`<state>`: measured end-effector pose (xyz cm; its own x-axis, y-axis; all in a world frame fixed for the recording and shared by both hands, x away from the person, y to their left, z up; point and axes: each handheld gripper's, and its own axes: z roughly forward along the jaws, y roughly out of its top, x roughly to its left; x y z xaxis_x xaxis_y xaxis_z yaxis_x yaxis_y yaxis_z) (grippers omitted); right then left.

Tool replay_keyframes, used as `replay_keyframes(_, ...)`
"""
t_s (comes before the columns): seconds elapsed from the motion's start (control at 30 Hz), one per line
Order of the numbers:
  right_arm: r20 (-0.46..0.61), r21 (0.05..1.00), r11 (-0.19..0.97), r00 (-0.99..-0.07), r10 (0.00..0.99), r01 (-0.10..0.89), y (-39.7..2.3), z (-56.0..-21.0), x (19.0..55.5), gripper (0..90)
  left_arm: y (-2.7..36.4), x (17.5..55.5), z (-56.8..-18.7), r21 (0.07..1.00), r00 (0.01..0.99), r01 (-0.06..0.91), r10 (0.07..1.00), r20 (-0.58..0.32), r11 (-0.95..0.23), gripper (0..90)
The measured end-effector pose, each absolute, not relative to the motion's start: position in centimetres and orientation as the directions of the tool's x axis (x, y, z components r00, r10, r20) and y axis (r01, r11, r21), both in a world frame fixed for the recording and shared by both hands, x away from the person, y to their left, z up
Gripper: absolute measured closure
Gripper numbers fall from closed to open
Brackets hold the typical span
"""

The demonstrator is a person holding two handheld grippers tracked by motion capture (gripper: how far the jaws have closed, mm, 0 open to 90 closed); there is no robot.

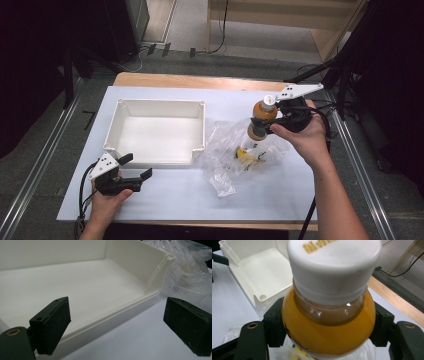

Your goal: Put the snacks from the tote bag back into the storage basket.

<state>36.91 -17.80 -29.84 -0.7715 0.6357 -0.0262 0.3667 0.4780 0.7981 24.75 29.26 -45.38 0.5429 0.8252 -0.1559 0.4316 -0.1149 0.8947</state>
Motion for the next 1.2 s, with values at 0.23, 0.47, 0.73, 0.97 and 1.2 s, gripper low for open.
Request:
replay_keyframes(0.23,-0.027,0.798,0.485,-0.783,0.622,0.358,-16.4,-30.1,37.3,31.2,29.4,24.8,-45.4,0.897,0.548,0.429,0.820,-0.165,-0.106,1.8)
replay_keyframes(0.47,-0.024,0.796,0.487,-0.786,0.618,0.359,-15.5,-30.1,37.7,31.2,29.5,24.8,-45.4,0.898,0.554,0.429,0.814,-0.176,-0.098,1.7)
replay_keyframes(0.73,-0.026,0.793,0.493,-0.788,0.615,0.359,-14.7,-30.0,38.0,31.2,29.6,24.8,-45.4,0.899,0.566,0.427,0.804,-0.183,-0.096,1.7)
replay_keyframes(0.97,-0.034,0.789,0.507,-0.799,0.600,0.348,-13.5,-29.8,38.1,31.2,29.5,24.8,-45.4,0.899,0.566,0.426,0.805,-0.181,-0.098,1.8)
replay_keyframes(1.2,-0.027,0.793,0.503,-0.805,0.592,0.343,-12.4,-29.4,38.4,31.2,29.6,24.8,-45.4,0.900,0.568,0.426,0.802,-0.186,-0.093,1.8)
